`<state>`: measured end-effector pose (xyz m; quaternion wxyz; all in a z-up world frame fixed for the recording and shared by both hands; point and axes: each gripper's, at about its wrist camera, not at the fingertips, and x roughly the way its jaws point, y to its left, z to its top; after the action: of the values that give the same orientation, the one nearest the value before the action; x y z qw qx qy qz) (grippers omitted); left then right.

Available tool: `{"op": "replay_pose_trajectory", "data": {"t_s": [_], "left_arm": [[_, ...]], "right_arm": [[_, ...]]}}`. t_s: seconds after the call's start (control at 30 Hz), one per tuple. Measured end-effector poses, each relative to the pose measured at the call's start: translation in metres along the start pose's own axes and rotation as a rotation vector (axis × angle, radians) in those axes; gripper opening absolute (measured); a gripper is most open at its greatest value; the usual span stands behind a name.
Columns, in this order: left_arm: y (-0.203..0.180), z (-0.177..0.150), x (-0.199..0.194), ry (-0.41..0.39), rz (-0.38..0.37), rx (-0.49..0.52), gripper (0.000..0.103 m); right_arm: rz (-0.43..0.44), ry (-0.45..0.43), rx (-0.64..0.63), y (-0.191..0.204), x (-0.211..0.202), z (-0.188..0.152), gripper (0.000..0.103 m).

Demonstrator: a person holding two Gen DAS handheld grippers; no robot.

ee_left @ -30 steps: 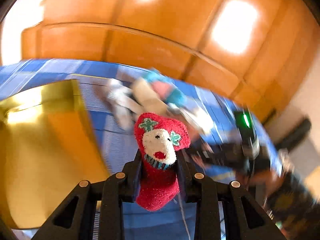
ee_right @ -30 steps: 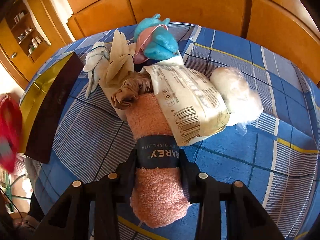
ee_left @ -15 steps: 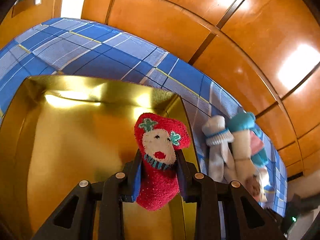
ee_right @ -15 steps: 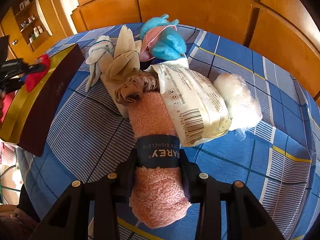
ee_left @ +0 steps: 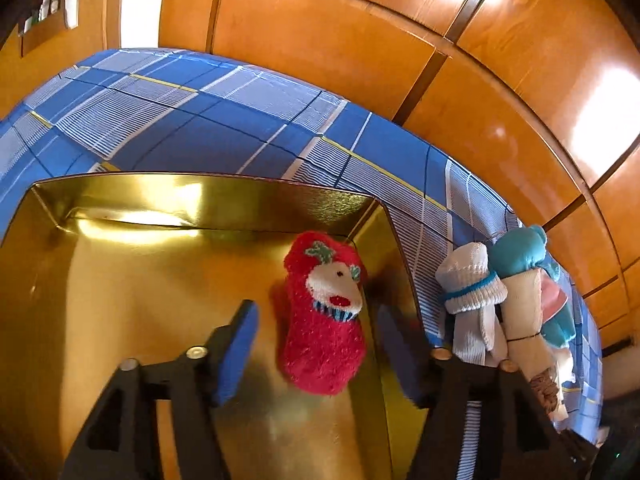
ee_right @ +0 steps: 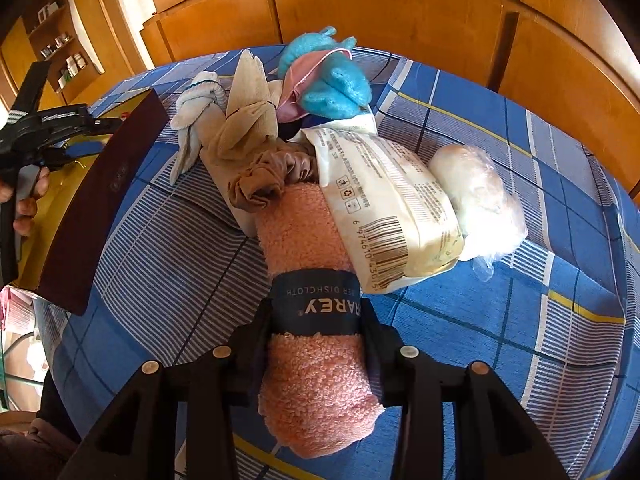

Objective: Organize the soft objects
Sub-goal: 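Drop the red sock into the tray with the left tool while the right tool grasps the towel, then lift the pink rolled towel with the right tool and lay it in the tray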

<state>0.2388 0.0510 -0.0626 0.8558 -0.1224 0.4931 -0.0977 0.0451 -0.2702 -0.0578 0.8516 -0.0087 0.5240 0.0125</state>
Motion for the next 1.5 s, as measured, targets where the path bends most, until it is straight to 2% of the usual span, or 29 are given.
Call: {"op": "replay_pose_trajectory", "data": {"t_s": [0.13, 0.23, 0.3, 0.43, 0.5, 0.63, 0.87, 1.07, 1.27, 1.5], "left_arm": [[0.007, -0.011, -0.018, -0.041, 0.025, -0.004, 0.065], [0.003, -0.024, -0.039, -0.113, 0.071, 0.032, 0.067], [0.002, -0.033, -0.051, -0.138, 0.068, 0.044, 0.074], [0.0, -0.055, -0.085, -0.237, 0.103, 0.063, 0.089], [-0.002, -0.067, -0.103, -0.294, 0.12, 0.07, 0.094], [-0.002, -0.086, -0.124, -0.345, 0.156, 0.086, 0.096], [0.007, -0.116, -0.134, -0.313, 0.2, 0.056, 0.096], [0.016, -0.127, -0.139, -0.32, 0.24, 0.056, 0.096], [0.026, -0.13, -0.14, -0.303, 0.238, 0.031, 0.096], [0.03, -0.133, -0.143, -0.306, 0.237, 0.027, 0.096]], "right_arm": [[-0.018, -0.006, -0.016, 0.005, 0.001, 0.0, 0.043], [-0.035, -0.016, -0.024, 0.007, 0.001, 0.0, 0.043], [-0.043, -0.023, -0.034, 0.009, 0.001, -0.001, 0.044], [-0.039, -0.031, -0.029, 0.008, 0.001, -0.001, 0.044], [-0.045, -0.035, -0.035, 0.009, 0.001, -0.002, 0.042], [-0.059, -0.041, -0.045, 0.013, -0.001, -0.004, 0.039], [-0.079, -0.023, -0.049, 0.018, -0.004, -0.008, 0.037], [-0.08, 0.012, -0.037, 0.027, -0.013, -0.02, 0.036], [-0.034, 0.04, -0.008, 0.037, -0.021, -0.032, 0.035], [0.062, -0.008, 0.016, 0.058, -0.041, -0.031, 0.033]]}}
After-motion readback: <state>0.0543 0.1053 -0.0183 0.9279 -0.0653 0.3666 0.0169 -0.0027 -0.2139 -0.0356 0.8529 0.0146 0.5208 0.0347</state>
